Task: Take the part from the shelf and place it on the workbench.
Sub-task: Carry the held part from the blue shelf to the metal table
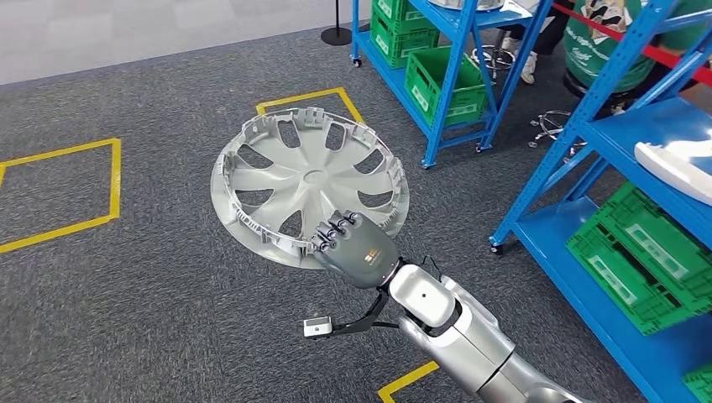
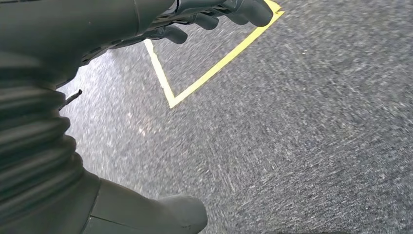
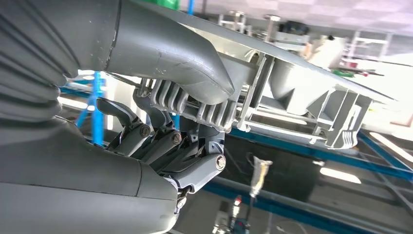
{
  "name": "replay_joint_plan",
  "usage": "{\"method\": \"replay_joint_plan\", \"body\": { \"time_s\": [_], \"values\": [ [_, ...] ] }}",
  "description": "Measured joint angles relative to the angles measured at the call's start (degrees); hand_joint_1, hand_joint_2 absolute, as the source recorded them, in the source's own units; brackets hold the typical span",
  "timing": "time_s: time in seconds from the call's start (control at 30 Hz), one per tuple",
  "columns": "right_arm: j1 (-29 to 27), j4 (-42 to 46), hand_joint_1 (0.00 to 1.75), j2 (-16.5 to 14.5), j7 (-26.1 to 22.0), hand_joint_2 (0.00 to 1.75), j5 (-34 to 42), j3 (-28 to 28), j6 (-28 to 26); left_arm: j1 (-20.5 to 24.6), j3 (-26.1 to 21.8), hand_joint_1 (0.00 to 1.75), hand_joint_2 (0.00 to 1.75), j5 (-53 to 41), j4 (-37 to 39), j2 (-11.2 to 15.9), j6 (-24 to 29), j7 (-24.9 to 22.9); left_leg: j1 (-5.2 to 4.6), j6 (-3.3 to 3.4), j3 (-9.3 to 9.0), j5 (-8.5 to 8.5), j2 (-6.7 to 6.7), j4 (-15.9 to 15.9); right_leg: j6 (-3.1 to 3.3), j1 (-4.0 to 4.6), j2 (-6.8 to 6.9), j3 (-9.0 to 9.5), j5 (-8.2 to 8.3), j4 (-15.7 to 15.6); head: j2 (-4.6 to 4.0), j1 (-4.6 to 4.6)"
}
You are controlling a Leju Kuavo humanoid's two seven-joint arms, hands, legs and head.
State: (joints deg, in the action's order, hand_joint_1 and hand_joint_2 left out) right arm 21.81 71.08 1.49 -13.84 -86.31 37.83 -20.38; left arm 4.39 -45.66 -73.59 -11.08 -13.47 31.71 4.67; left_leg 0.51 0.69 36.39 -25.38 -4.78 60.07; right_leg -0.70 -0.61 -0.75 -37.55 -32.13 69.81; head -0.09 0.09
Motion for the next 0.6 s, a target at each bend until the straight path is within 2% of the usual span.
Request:
{"method": "replay_joint_plan", "body": {
  "time_s": [0.07, 0.1, 0.13, 0.2, 0.23, 0.27, 0.33, 0.37, 0.4, 0.43, 0.47, 0.5, 0.57, 0.6],
  "values": [
    [0.1, 0.0, 1.75, 0.0, 0.0, 1.75, 0.0, 0.0, 0.0, 0.0, 0.0, 0.00, 1.75, 0.0, 0.0, -0.1, 0.0, 0.0, 0.00, -0.43, 0.20, 0.18, -1.52, 0.1, 0.27, -0.05, -2.25, 3.34, 2.69, -7.3, 0.00, -0.01],
    [0.1, 0.0, 1.75, 0.0, 0.0, 1.75, 0.0, 0.0, 0.0, 0.0, 0.0, 0.00, 1.75, 0.0, 0.0, -0.1, 0.0, 0.0, 0.05, -0.78, 0.37, 0.34, -2.12, 0.1, 0.33, 0.01, -2.99, 4.13, 3.09, -9.2, 0.00, -0.02],
    [0.1, 0.0, 1.75, 0.1, 0.0, 1.75, 0.0, 0.0, 0.0, 0.0, 0.0, 0.00, 1.75, 0.0, 0.0, -0.1, 0.0, 0.0, 0.13, -1.19, 0.54, 0.55, -2.67, 0.0, 0.40, 0.13, -3.20, 4.29, 2.96, -9.8, 0.00, -0.02],
    [0.2, 0.0, 1.75, 0.0, 0.0, 1.75, 0.0, 0.0, 0.0, -0.2, 0.0, 0.00, 1.75, 0.0, 0.0, -0.2, 0.0, 0.0, 0.29, -1.98, 0.88, 0.93, -3.46, -0.4, 0.99, 0.20, -1.92, 4.49, 3.43, -10.2, 0.00, -0.01],
    [0.3, 0.0, 1.75, -0.1, 0.0, 1.75, 0.0, 0.0, 0.0, -0.3, 0.0, 0.00, 1.75, 0.0, 0.0, -0.2, -0.2, 0.0, 0.21, -2.25, 1.18, 0.70, -2.70, 0.0, 1.44, 0.12, -1.24, 4.66, 3.67, -10.5, 0.00, -0.08],
    [0.3, 0.0, 1.75, -0.1, 0.0, 1.75, 0.0, 0.0, -0.1, -0.3, 0.0, 0.00, 1.75, 0.0, 0.0, -0.1, -0.4, 0.0, 0.07, -2.47, 1.89, -0.15, -1.25, 1.3, 1.88, 0.04, -0.45, 4.83, 3.90, -10.8, 0.00, -0.19],
    [0.3, 0.0, 1.75, -0.2, 0.0, 1.75, 0.0, 0.0, -0.2, -0.1, 0.0, 0.00, 1.75, 0.0, 0.0, 0.0, -0.8, 0.0, -0.09, -2.81, 4.53, -3.52, 2.45, 7.1, 2.47, 0.14, 1.13, 4.92, 4.03, -11.1, 0.00, -0.39],
    [0.4, -0.2, 1.75, -0.2, 0.0, 1.75, 0.0, 0.0, -0.3, -0.1, 0.0, 0.00, 1.75, 0.0, 0.0, 0.0, -1.0, 0.0, -0.03, -3.01, 6.18, -5.29, 3.46, 10.8, 2.61, 0.24, 1.98, 4.90, 3.99, -11.1, 0.00, -0.42],
    [0.4, -0.3, 1.75, -0.2, 0.0, 1.75, 0.0, 0.0, -0.4, 0.0, 0.0, 0.00, 1.75, 0.0, 0.0, 0.1, -1.1, -0.1, 0.05, -3.19, 7.36, -6.38, 3.94, 13.7, 2.68, 0.30, 2.82, 4.89, 3.94, -11.1, 0.00, -0.43],
    [0.4, -0.5, 1.75, -0.2, 0.0, 1.75, -0.1, 0.0, -0.5, -0.1, 0.0, 0.00, 1.75, 0.0, 0.0, 0.1, -1.1, -0.1, 0.10, -3.31, 7.73, -6.55, 4.22, 15.0, 2.70, 0.34, 3.63, 4.89, 3.90, -11.0, 0.00, -0.42],
    [0.4, -0.6, 1.75, -0.2, 0.0, 1.75, -0.1, 0.0, -0.6, -0.1, 0.0, 0.00, 1.75, 0.0, 0.0, 0.2, -1.1, -0.2, 0.14, -3.38, 6.98, -5.68, 4.50, 14.0, 2.67, 0.34, 4.41, 4.91, 3.84, -11.0, 0.00, -0.42],
    [0.5, -0.7, 1.75, -0.2, -0.1, 1.75, -0.1, 0.0, -0.6, -0.2, 0.0, 0.00, 1.75, 0.0, 0.0, 0.2, -1.1, -0.2, 0.16, -3.38, 5.15, -4.10, 5.06, 10.9, 2.56, 0.34, 5.14, 4.96, 3.75, -10.9, 0.00, -0.43],
    [0.9, -0.8, 1.75, -0.2, -0.1, 1.75, -0.1, 0.0, -0.7, -0.1, 0.0, 0.00, 1.75, 0.0, 0.0, 0.3, -1.1, -0.2, -0.06, -2.93, 0.90, -1.55, 7.88, 3.2, 2.11, 0.58, 6.42, 5.04, 3.39, -10.7, 0.00, -0.45],
    [1.1, -0.8, 1.75, -0.3, -0.1, 1.75, -0.1, 0.0, -0.7, 0.0, 0.0, 0.00, 1.75, 0.1, 0.0, 0.4, -1.1, -0.2, -0.21, -2.50, -0.39, -0.97, 8.86, 0.8, 1.83, 0.77, 6.99, 5.08, 3.22, -10.5, 0.00, -0.40]
  ]
}}
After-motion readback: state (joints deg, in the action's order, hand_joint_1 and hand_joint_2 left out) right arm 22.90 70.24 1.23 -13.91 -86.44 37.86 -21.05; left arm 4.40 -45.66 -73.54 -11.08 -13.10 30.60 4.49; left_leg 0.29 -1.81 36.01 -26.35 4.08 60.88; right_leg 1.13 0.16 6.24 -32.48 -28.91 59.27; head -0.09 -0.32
